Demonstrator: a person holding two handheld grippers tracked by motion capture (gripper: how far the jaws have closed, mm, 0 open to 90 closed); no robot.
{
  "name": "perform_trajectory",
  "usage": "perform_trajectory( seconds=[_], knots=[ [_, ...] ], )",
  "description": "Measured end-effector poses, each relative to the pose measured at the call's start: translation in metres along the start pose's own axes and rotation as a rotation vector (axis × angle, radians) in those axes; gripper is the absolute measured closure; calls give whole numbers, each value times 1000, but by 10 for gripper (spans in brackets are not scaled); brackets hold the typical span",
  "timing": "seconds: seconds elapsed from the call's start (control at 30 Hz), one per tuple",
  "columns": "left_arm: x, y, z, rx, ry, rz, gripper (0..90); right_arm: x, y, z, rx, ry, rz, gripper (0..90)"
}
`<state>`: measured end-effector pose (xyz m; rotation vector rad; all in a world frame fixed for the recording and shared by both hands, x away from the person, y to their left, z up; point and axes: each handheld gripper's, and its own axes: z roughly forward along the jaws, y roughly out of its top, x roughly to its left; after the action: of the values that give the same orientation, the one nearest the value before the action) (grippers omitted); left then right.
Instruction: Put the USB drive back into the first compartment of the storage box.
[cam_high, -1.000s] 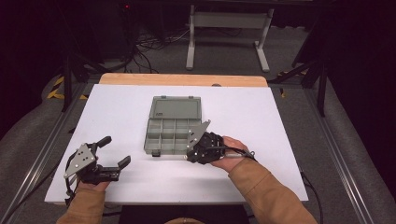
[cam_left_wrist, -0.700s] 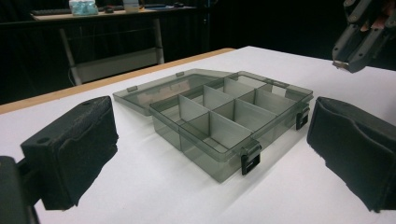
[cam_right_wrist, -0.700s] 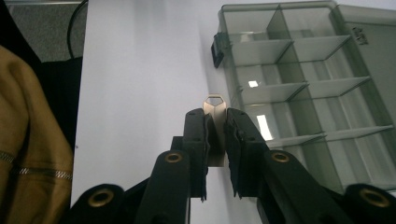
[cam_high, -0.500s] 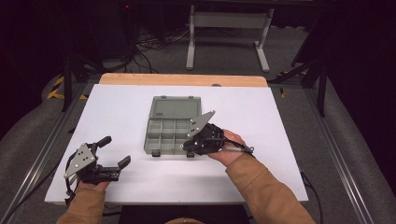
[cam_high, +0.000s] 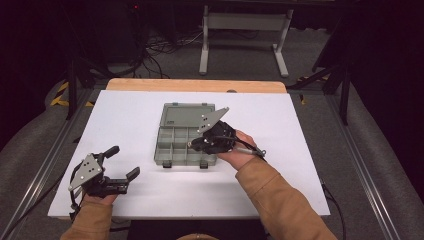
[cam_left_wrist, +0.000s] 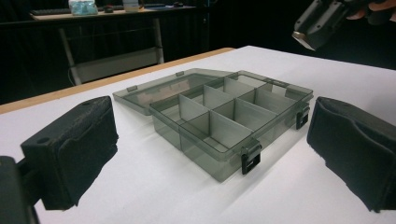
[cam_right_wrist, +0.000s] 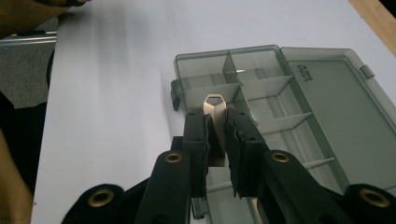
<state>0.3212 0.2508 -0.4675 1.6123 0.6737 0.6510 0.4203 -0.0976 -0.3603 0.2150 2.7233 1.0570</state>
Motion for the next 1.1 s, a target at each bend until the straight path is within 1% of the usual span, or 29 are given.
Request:
perform_trajectory(
  seconds=[0.13,0.33,0.4,0.47,0.6,0.67,0.73,0.83,0.87,0.93,1.03,1.1],
  knots=[
    [0,0,0,1,-1,4,24,-6,7,3,-22,-5,7,788],
    [0,0,0,-1,-2,1,24,-14,16,11,-36,-11,12,787],
    [1,0,-1,-1,-1,3,24,-18,21,18,-42,-16,10,787],
    [1,0,-1,3,2,4,23,-19,22,19,-43,-16,12,788],
    [1,0,-1,0,-1,2,23,-24,27,30,-50,-21,22,787],
    [1,0,0,-3,-3,2,24,-25,27,31,-53,-22,26,787],
    [1,0,0,-1,-3,-1,24,-30,30,38,-64,-27,31,787],
    [1,0,0,-1,-4,-3,24,-32,31,41,-71,-30,39,787],
    [2,0,0,-4,-4,-3,24,-35,33,46,-78,-35,44,787],
    [2,0,-1,-3,-4,-1,24,-36,33,47,-79,-35,46,787],
    [2,0,-1,-7,-6,-7,23,-41,35,56,-86,-36,63,786],
    [2,0,-1,-7,-6,-7,24,-42,35,58,-88,-36,64,787]
  ],
)
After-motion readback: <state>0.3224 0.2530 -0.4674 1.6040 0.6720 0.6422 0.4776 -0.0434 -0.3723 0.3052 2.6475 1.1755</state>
